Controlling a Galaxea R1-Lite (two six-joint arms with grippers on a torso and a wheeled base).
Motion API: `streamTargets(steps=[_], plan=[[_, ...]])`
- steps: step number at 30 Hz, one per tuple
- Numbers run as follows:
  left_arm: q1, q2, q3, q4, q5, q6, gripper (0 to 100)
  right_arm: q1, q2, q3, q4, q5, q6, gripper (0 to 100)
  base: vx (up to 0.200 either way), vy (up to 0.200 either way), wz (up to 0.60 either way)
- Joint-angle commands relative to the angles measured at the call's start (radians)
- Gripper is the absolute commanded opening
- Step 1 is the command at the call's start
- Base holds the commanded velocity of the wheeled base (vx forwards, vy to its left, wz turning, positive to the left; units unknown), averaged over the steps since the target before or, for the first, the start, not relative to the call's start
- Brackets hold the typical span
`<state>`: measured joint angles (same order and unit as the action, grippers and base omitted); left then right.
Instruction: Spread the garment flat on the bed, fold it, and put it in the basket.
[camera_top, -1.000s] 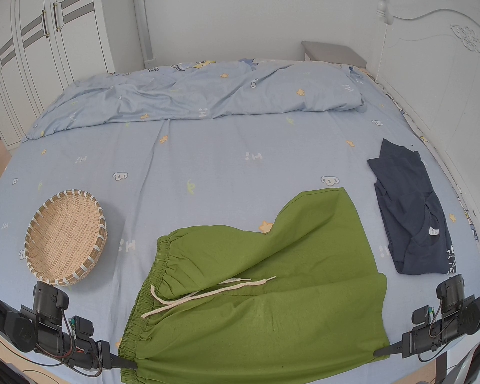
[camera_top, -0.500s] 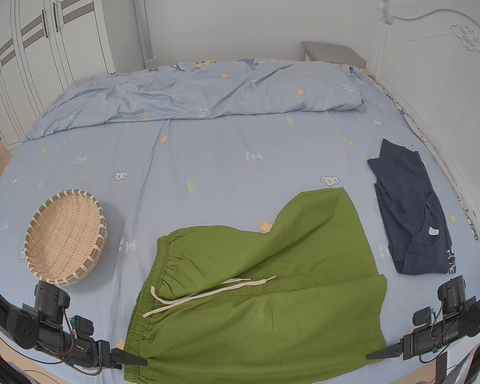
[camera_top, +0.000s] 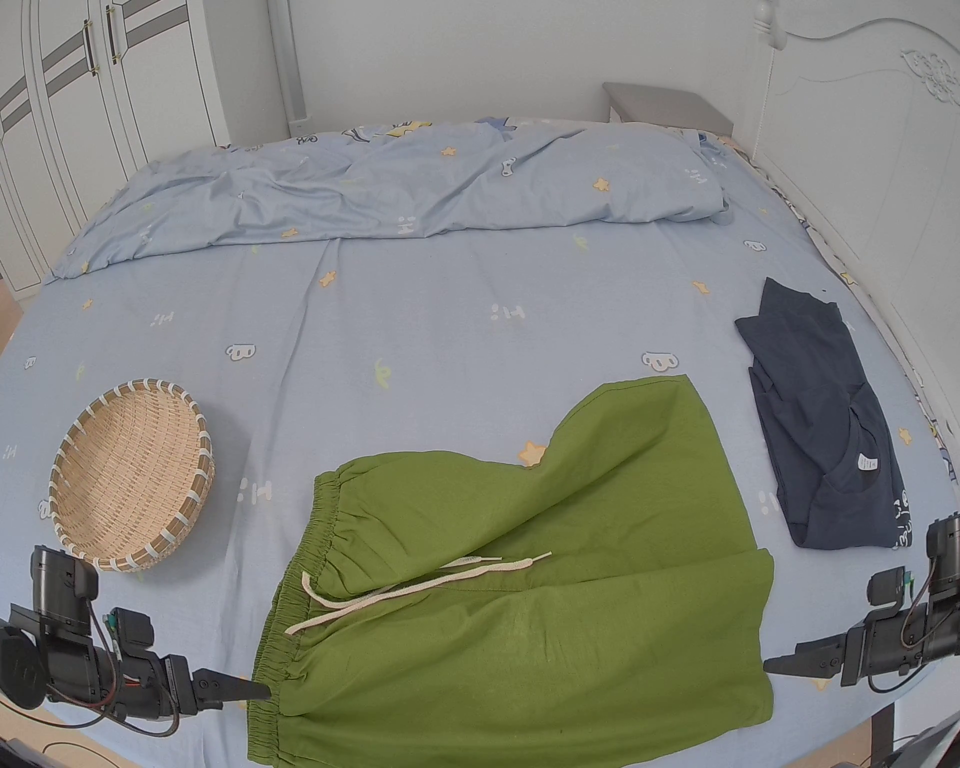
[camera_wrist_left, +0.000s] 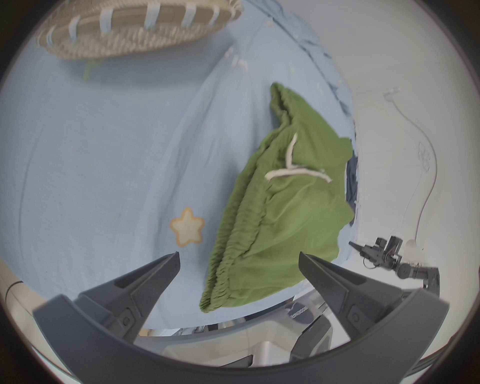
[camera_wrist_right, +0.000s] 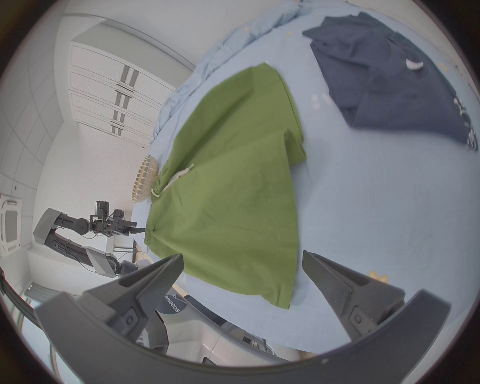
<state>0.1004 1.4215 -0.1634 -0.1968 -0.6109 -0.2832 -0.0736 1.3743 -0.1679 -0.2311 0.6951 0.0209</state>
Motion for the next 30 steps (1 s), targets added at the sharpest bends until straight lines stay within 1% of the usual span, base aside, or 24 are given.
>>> streamTargets(steps=[1,3,5,7,8,9,15,17,18,19,20,21,22,24,27,30], plan=[[-0.045,-0.256,-0.074,0.0,-0.003,-0.183,100,-0.04,-0.21,-0.111,0.136,-0.002,0.007,100,0.0,0.0,0.0],[-0.107,-0.248,-0.148,0.0,0.002,-0.261,100,-0.044,-0.207,-0.163,0.145,-0.003,0.008,100,0.0,0.0,0.0],[-0.134,-0.21,-0.217,-0.001,0.008,-0.295,100,-0.048,-0.196,-0.22,0.145,-0.003,0.013,100,0.0,0.0,0.0],[-0.139,-0.133,-0.3,-0.006,0.008,-0.298,100,-0.051,-0.155,-0.295,0.145,-0.003,0.024,100,0.0,0.0,0.0],[-0.139,-0.127,-0.308,-0.006,0.008,-0.298,100,-0.051,-0.15,-0.303,0.145,-0.003,0.024,100,0.0,0.0,0.0],[-0.139,-0.029,-0.407,-0.003,0.008,-0.304,100,-0.049,-0.061,-0.389,0.137,-0.003,0.027,100,0.0,0.0,0.0],[-0.134,0.249,-0.7,-0.006,0.008,-0.309,100,-0.037,0.138,-0.647,0.134,-0.005,0.024,100,0.0,0.0,0.0],[-0.134,0.283,-0.74,-0.001,0.008,-0.309,100,-0.034,0.161,-0.682,0.133,-0.005,0.024,100,0.0,0.0,0.0],[-0.137,0.35,-0.824,0.004,0.008,-0.312,100,-0.021,0.207,-0.759,0.136,-0.003,0.024,100,0.0,0.0,0.0],[-0.137,0.35,-0.824,0.004,0.008,-0.312,100,-0.021,0.207,-0.759,0.136,-0.003,0.024,100,0.0,0.0,0.0],[-0.142,0.387,-0.869,0.004,0.01,-0.321,100,-0.003,0.23,-0.802,0.136,-0.005,0.024,100,0.0,0.0,0.0],[-0.142,0.387,-0.869,0.004,0.01,-0.321,100,-0.003,0.23,-0.802,0.136,-0.005,0.024,100,0.0,0.0,0.0],[-0.143,0.436,-0.932,0.005,0.01,-0.34,100,0.009,0.264,-0.869,0.139,-0.003,0.021,100,0.0,0.0,0.0],[-0.143,0.476,-0.981,0.008,0.008,-0.343,100,0.021,0.305,-0.927,0.142,-0.005,0.021,100,0.0,0.0,0.0],[-0.15,0.511,-1.016,0.048,0.008,-0.34,100,0.044,0.358,-0.957,0.141,-0.006,0.024,100,0.0,0.0,0.0],[-0.154,0.573,-1.013,0.077,0.01,-0.326,100,0.052,0.39,-0.95,0.134,-0.011,0.021,100,0.0,0.0,0.0]])
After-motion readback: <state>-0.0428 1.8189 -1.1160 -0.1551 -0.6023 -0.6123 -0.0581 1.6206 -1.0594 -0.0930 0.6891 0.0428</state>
